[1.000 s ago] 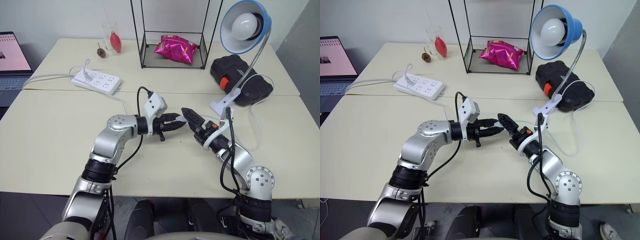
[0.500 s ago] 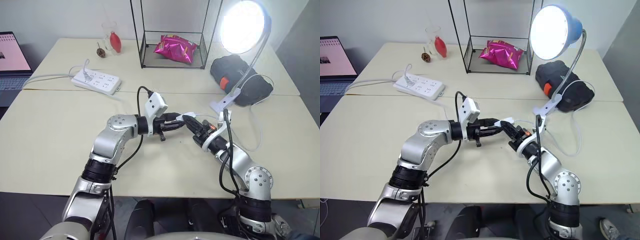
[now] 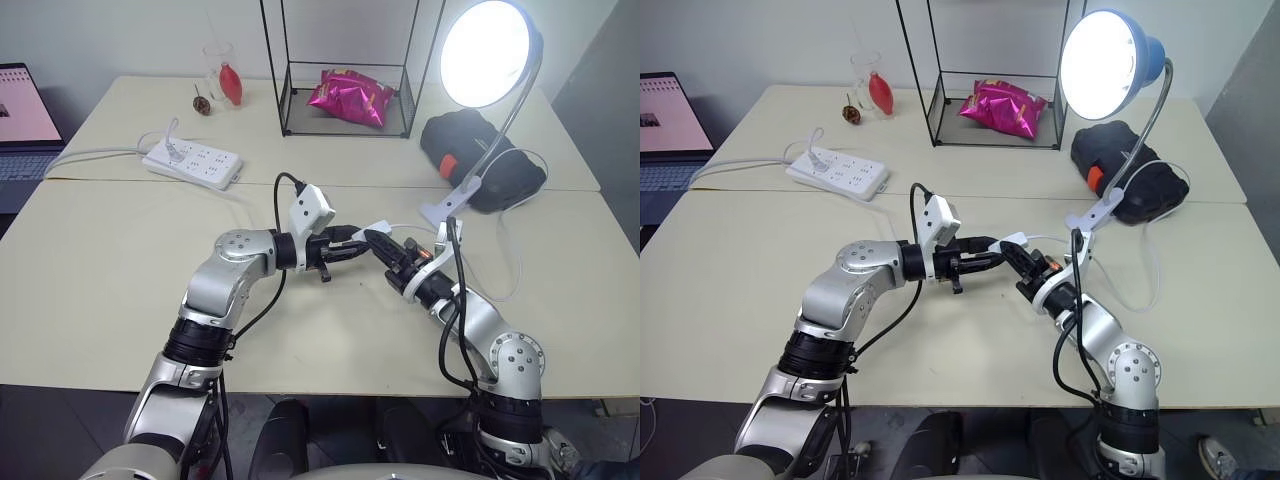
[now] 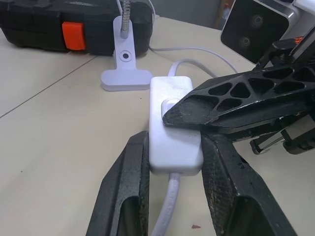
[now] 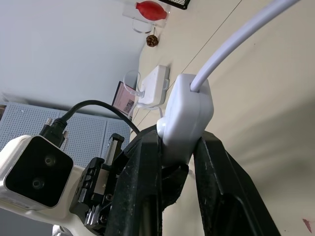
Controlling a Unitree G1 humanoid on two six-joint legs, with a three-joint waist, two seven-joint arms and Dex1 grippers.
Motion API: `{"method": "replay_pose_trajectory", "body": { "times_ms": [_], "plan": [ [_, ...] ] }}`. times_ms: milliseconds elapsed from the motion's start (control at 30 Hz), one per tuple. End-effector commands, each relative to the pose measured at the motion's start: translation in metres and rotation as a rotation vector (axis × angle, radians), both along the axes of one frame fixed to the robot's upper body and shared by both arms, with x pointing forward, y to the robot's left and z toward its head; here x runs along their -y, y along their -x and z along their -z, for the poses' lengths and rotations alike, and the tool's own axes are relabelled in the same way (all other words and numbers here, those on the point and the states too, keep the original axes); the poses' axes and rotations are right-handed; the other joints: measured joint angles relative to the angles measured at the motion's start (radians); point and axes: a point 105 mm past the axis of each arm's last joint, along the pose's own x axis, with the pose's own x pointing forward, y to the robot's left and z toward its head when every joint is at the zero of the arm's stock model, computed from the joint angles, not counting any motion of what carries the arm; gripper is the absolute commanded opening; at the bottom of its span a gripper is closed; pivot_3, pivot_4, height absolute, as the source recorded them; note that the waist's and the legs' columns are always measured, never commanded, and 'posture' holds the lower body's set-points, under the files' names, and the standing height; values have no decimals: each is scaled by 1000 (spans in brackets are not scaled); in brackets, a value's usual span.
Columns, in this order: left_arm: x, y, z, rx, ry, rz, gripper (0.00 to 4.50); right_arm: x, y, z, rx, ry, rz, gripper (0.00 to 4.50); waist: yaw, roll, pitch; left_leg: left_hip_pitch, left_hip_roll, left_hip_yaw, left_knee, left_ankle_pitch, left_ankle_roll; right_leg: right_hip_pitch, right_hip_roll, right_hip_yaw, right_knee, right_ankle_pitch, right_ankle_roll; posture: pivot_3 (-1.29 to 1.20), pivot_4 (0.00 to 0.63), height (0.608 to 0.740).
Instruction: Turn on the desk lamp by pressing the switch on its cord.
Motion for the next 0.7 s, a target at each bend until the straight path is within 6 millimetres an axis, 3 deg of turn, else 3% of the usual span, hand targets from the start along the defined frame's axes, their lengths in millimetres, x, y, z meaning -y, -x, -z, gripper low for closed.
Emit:
{"method": "replay_pose_trajectory", "body": {
  "times_ms": [33, 233, 400, 533, 633, 700],
  "plan": [
    [4, 3, -13, 65, 19, 24, 1106, 3, 3, -2, 17, 4, -5, 1851, 0, 0, 0, 0, 0, 0, 0, 0, 0, 0, 0, 0, 0, 0, 0, 0, 150, 740],
    [0, -1, -10, 72, -8, 12, 1106, 14, 16, 2, 54, 93, -57, 3200, 0, 0, 0, 0, 0, 0, -1, 0, 0, 0, 0, 0, 0, 0, 0, 0, 150, 740],
    [-15, -12, 9, 79, -112, -20, 1105, 25, 44, -2, 205, 375, -208, 4496, 2, 0, 0, 0, -1, 0, -2, 0, 0, 0, -1, 0, -2, -1, 0, 0, 150, 740],
    [-21, -17, 29, 91, -218, 4, 1105, 32, 60, -13, 434, 746, -390, 4500, -1, 1, 0, -1, -1, 1, -2, 0, 0, -2, 0, 0, -2, -1, 1, 0, 150, 740],
    [-24, -22, 39, 105, -256, 8, 1105, 48, 57, -15, 548, 1000, -464, 4500, 0, 0, 0, -1, 0, 1, -2, 0, 0, -2, 1, 0, -2, -1, 1, 0, 150, 740],
    [-24, -25, 42, 105, -254, 7, 1105, 55, 52, -18, 595, 1078, -474, 4500, 2, -1, 0, -1, 0, 0, -3, 0, 0, -2, 0, 0, -3, -1, 1, 0, 150, 740]
  ]
}}
